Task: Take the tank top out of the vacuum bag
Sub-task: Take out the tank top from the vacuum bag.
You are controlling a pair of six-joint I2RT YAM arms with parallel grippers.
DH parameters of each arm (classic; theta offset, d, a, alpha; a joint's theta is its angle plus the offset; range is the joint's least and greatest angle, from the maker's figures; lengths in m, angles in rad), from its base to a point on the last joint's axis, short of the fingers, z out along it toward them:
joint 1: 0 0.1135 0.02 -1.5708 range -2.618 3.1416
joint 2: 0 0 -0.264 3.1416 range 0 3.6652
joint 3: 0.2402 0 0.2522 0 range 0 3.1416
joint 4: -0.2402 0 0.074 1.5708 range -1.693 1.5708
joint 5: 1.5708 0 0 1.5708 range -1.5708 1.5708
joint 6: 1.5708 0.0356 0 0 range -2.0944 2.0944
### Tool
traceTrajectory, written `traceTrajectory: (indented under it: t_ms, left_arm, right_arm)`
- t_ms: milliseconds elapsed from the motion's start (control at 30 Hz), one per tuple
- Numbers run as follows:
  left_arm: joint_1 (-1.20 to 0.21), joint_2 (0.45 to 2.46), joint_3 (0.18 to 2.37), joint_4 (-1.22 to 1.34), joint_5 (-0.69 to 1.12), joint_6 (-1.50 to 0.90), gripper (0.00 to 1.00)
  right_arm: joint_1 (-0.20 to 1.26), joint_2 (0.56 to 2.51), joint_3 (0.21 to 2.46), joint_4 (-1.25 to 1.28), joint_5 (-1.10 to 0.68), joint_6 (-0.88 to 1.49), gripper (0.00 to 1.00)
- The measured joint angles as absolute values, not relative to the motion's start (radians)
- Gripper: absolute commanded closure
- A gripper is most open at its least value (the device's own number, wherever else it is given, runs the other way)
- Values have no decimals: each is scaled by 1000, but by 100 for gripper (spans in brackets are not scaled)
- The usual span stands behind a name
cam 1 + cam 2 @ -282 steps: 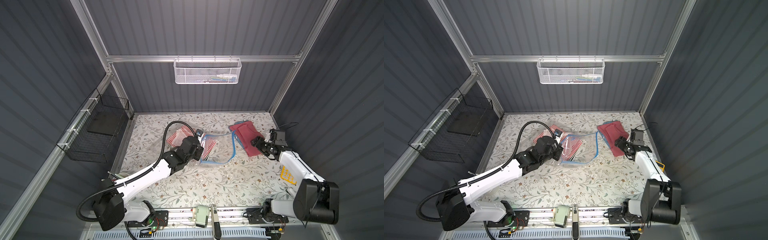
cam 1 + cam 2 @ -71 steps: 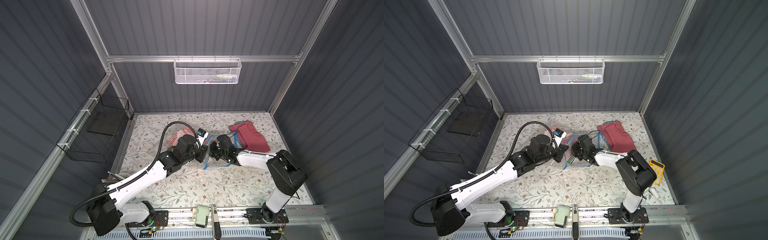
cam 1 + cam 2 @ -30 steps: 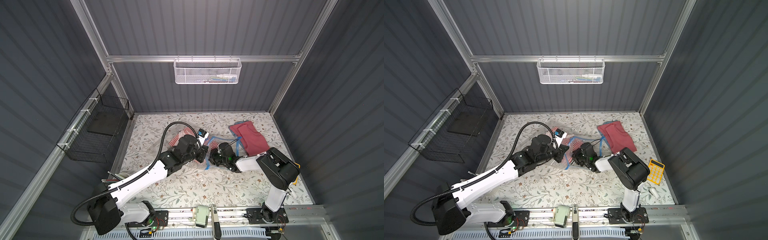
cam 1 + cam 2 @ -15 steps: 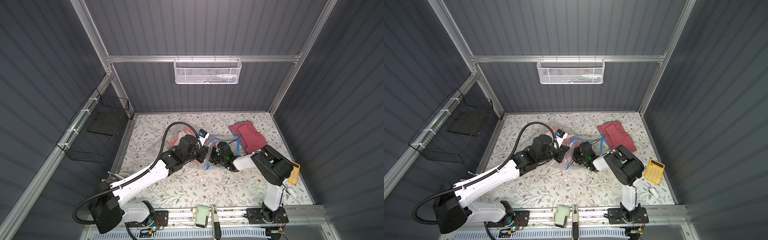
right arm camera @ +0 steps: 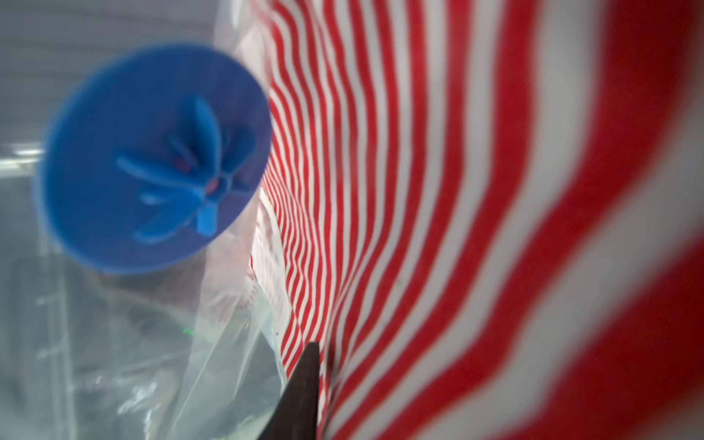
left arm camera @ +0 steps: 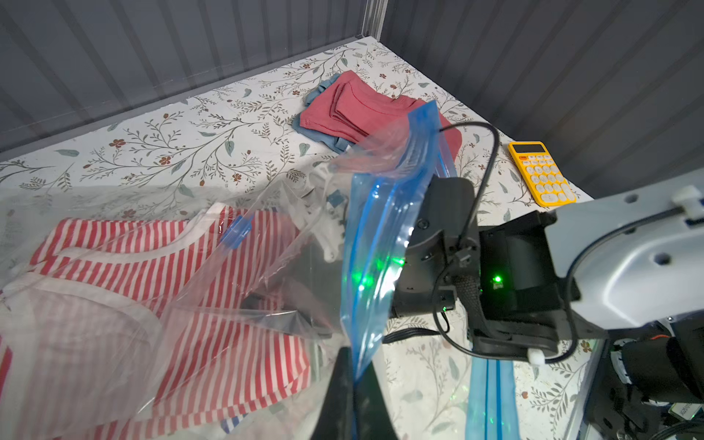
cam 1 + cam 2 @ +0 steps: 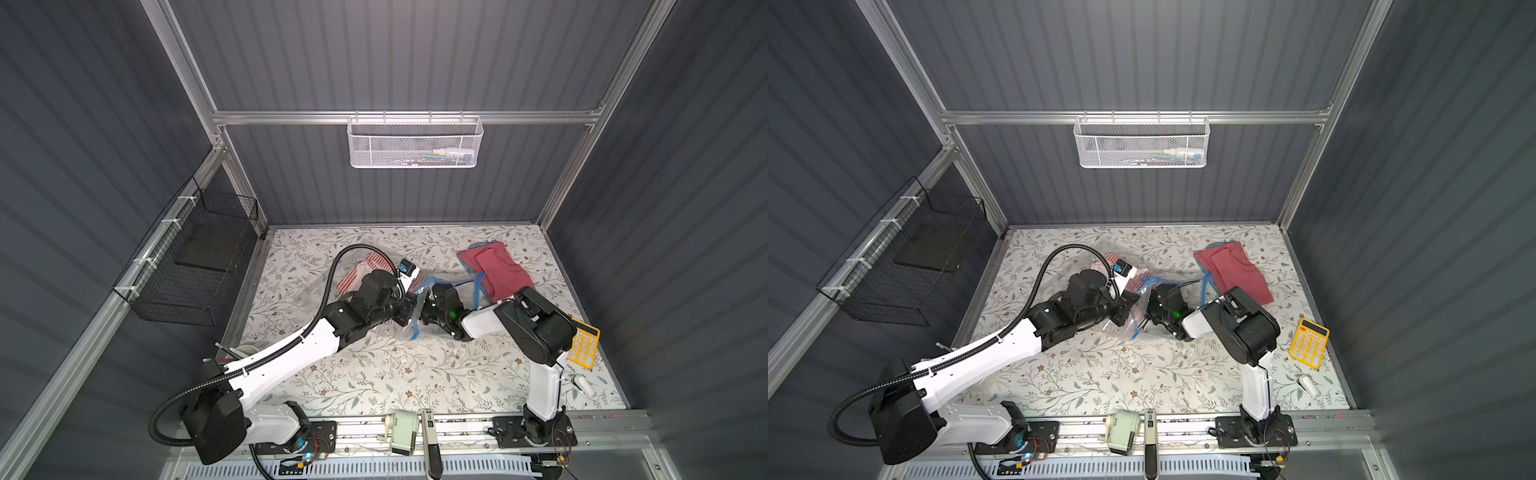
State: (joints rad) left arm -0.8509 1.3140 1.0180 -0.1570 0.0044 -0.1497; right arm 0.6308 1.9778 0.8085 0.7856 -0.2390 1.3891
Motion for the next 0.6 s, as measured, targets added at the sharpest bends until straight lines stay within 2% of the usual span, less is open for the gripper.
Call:
traceTrajectory:
  t_ms: [67, 233, 600]
  left_arm:
    - [-851, 1314, 1018, -157, 4, -150, 100]
    - [-851, 1314, 1018, -157, 5, -150, 100]
    - [-851, 1314, 1018, -159, -68, -153, 100]
  right_arm:
    - [631, 1978, 808, 785, -239, 1389, 100]
    - [631, 1954, 807, 752, -235, 1372, 100]
    - [631, 1764, 758, 647, -220, 1349, 100]
